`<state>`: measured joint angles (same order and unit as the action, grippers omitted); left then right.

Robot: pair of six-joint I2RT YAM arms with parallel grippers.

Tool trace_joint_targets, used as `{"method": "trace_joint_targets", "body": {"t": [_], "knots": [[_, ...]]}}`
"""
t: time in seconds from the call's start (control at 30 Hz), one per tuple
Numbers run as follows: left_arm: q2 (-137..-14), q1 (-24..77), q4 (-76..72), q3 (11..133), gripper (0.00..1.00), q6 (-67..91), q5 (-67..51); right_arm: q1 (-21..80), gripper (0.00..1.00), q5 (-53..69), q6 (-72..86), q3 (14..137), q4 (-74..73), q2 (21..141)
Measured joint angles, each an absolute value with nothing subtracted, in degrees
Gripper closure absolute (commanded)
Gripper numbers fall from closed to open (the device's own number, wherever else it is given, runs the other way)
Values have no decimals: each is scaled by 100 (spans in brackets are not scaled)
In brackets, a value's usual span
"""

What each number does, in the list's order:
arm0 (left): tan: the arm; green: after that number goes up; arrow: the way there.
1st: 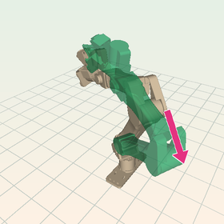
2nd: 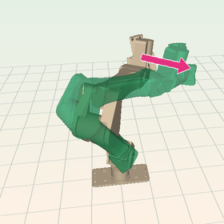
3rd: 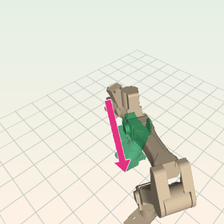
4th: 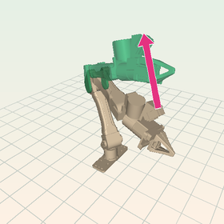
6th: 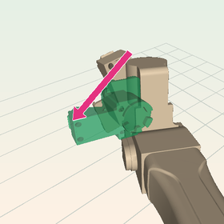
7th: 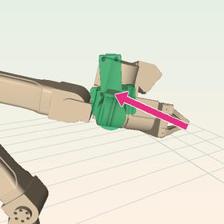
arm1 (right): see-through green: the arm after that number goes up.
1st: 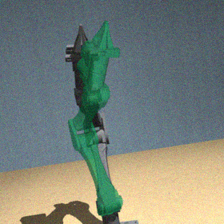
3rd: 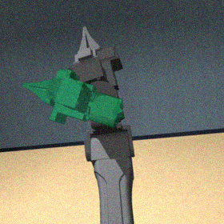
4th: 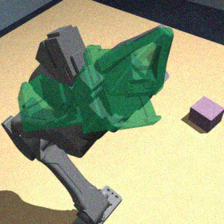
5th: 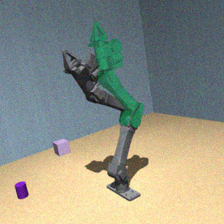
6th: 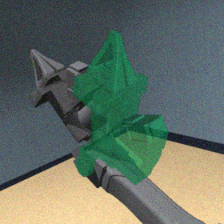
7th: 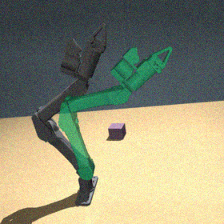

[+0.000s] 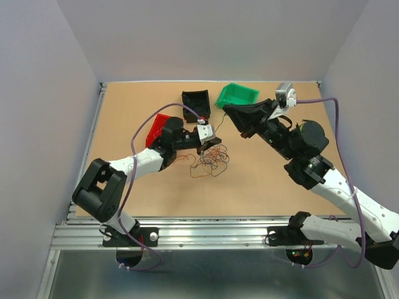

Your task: Untangle the cables

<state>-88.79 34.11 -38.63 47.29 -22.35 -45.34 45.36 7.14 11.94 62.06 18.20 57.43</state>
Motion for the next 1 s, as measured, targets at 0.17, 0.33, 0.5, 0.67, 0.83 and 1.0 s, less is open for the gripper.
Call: {"method": "trace_joint_targets", "body": {"t": [0.17, 0.33, 0.5, 0.67, 0.83, 1.0], "knots": [[-8230, 3391, -3148, 4807, 100, -2244, -4362, 4539, 94, 165, 1103, 5557, 1986, 5162], [-7596, 3391, -2165, 5704, 100, -2040, -3955, 4539, 41, -163, 845, 4003, 2552, 4777], [-7258, 3391, -1402, 6967, 100, -1586, -3771, 4536, 29, -169, 563, 2899, 3085, 5133], [-7185, 3391, -755, 8047, 100, -1258, -3734, 4536, 25, 183, 357, 2814, 3857, 5863], [-7299, 3391, 27, 9041, 100, -1391, -3083, 4536, 24, 215, 276, 2814, 4235, 6475], [-7133, 3304, 156, 8748, 100, -1601, -2281, 4536, 24, 200, 261, 2814, 4473, 6794]]}}
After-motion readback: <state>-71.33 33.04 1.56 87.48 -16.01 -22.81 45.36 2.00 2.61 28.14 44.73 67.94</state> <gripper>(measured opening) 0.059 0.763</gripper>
